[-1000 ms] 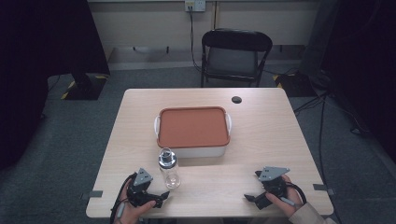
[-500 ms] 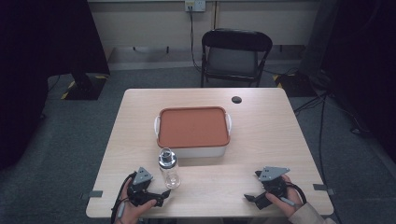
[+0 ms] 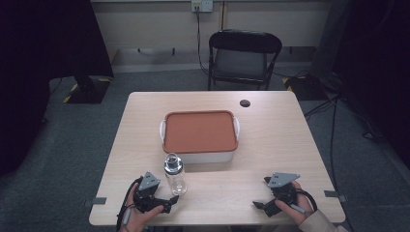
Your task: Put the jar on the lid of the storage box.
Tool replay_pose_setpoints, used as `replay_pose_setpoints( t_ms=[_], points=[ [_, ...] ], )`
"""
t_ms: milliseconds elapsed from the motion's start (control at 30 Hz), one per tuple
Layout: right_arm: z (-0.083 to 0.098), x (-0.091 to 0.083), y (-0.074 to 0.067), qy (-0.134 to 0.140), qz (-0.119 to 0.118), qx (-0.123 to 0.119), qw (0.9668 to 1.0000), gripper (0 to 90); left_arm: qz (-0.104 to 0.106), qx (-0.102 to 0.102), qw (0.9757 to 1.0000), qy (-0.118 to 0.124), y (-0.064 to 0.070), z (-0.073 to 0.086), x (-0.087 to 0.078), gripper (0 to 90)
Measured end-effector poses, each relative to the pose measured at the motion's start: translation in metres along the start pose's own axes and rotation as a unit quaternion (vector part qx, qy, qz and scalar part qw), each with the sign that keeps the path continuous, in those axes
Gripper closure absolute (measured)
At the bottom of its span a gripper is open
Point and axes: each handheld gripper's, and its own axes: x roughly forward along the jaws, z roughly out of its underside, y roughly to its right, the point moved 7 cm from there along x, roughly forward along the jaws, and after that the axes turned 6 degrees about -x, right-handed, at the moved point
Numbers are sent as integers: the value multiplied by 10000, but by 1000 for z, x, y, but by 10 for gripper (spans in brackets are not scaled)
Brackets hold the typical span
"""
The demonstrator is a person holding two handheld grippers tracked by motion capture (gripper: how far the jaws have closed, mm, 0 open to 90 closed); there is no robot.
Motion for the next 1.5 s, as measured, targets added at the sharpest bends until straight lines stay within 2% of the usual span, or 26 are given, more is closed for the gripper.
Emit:
replay_pose_setpoints(
  t_ms=[233,967,1500],
  points=[
    [0,0,0,0,0,-1,10000,0,-11,66,10000,-17,2,-2,0,40],
    [0,0,0,0,-1,-1,10000,0,19,-74,10000,54,5,-10,-1,42],
    [0,0,0,0,-1,-1,10000,0,20,-45,10000,72,11,-17,1,40]
  ],
)
